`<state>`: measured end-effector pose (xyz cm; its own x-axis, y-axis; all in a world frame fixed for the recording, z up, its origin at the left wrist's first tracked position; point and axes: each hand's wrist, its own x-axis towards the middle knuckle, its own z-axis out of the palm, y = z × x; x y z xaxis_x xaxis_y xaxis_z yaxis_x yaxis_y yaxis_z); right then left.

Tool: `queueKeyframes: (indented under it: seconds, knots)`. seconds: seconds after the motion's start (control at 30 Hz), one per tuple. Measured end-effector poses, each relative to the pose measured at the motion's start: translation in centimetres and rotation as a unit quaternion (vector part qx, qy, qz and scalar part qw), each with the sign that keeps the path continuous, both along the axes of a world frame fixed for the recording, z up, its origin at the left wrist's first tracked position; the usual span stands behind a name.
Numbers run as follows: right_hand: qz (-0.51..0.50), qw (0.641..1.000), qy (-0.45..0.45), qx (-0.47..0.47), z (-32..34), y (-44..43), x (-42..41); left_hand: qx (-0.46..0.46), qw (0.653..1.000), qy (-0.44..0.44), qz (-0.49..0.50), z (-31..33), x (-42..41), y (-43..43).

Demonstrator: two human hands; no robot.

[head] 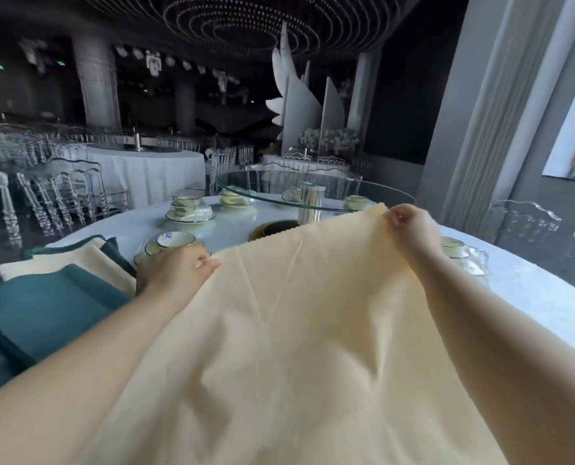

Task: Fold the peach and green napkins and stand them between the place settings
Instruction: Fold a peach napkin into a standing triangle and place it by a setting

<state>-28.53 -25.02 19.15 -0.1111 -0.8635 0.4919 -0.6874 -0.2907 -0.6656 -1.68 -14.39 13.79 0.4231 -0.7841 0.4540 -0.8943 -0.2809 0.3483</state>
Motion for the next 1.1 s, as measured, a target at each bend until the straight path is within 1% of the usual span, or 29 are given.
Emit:
queueKeyframes:
  seconds: [0.1,0.17,0.2,0.27,0.33,0.37,0.43,0.47,0.5,0.53,0.57,0.6,0.63,0.67,0.73,0.8,0.83,0.9,0.97,1.1]
  knots:
    - [0.004,0.998,0.053,0.025,-1.5,-3.0,2.3,0.001,0.999,-0.050,0.019,-1.7,1.8,-1.9]
    - [0.002,0.996,0.085,0.037,-2.5,-4.6,3.8,-0.054,0.995,-0.080,-0.011,-3.1,2.4,-2.9]
    - [0.001,0.994,0.097,0.040,-3.0,-5.3,4.4,-0.099,0.989,-0.096,-0.045,-3.7,2.3,-3.2]
    - [-0.003,0.992,0.116,0.045,-4.0,-6.2,5.6,-0.141,0.969,-0.110,-0.172,-4.5,1.0,-2.6]
    - [-0.003,0.989,0.143,0.038,-5.1,-6.9,6.4,-0.121,0.937,-0.114,-0.307,-5.7,-1.4,-1.0]
    - [0.000,0.986,0.160,0.034,-5.5,-7.0,6.6,-0.089,0.921,-0.122,-0.360,-6.4,-2.6,-0.3]
    - [0.012,0.980,0.197,0.031,-6.3,-6.7,6.5,0.033,0.903,-0.143,-0.405,-7.4,-4.9,1.2]
    - [0.020,0.977,0.212,0.029,-6.5,-6.3,6.1,0.090,0.895,-0.159,-0.407,-7.8,-5.8,1.7]
    - [0.025,0.974,0.222,0.029,-6.5,-5.7,5.5,0.118,0.892,-0.150,-0.409,-8.3,-6.3,2.2]
    - [0.027,0.976,0.215,0.031,-6.4,-5.0,4.8,0.169,0.888,-0.127,-0.408,-8.5,-6.8,2.6]
    - [0.029,0.980,0.193,0.037,-6.3,-4.0,3.8,0.211,0.878,-0.123,-0.412,-9.1,-7.0,2.9]
    - [0.035,0.985,0.164,0.044,-6.2,-2.8,2.6,0.215,0.876,-0.122,-0.414,-9.7,-7.2,3.1]
    - [0.045,0.987,0.142,0.053,-6.3,-1.5,1.2,0.194,0.880,-0.135,-0.412,-10.2,-7.4,3.3]
    - [0.057,0.987,0.131,0.068,-6.8,0.1,-0.4,0.183,0.880,-0.168,-0.404,-10.5,-7.5,3.6]
    - [0.070,0.981,0.142,0.112,-8.6,3.7,-4.3,0.178,0.891,-0.170,-0.381,-11.1,-8.0,4.0]
    - [0.048,0.965,0.176,0.189,-10.9,7.4,-8.4,0.269,0.882,-0.132,-0.365,-11.4,-8.3,4.7]
    - [0.026,0.956,0.187,0.225,-12.0,9.0,-10.5,0.291,0.882,-0.107,-0.355,-11.4,-8.5,4.9]
    - [-0.018,0.942,0.192,0.275,-13.8,11.9,-13.8,0.298,0.887,-0.099,-0.340,-11.5,-8.9,4.9]
    - [-0.042,0.934,0.203,0.292,-15.1,14.1,-15.9,0.293,0.896,-0.091,-0.321,-11.2,-9.5,5.0]
    - [-0.064,0.938,0.197,0.277,-16.0,15.6,-17.1,0.296,0.898,-0.097,-0.310,-10.9,-10.6,5.1]
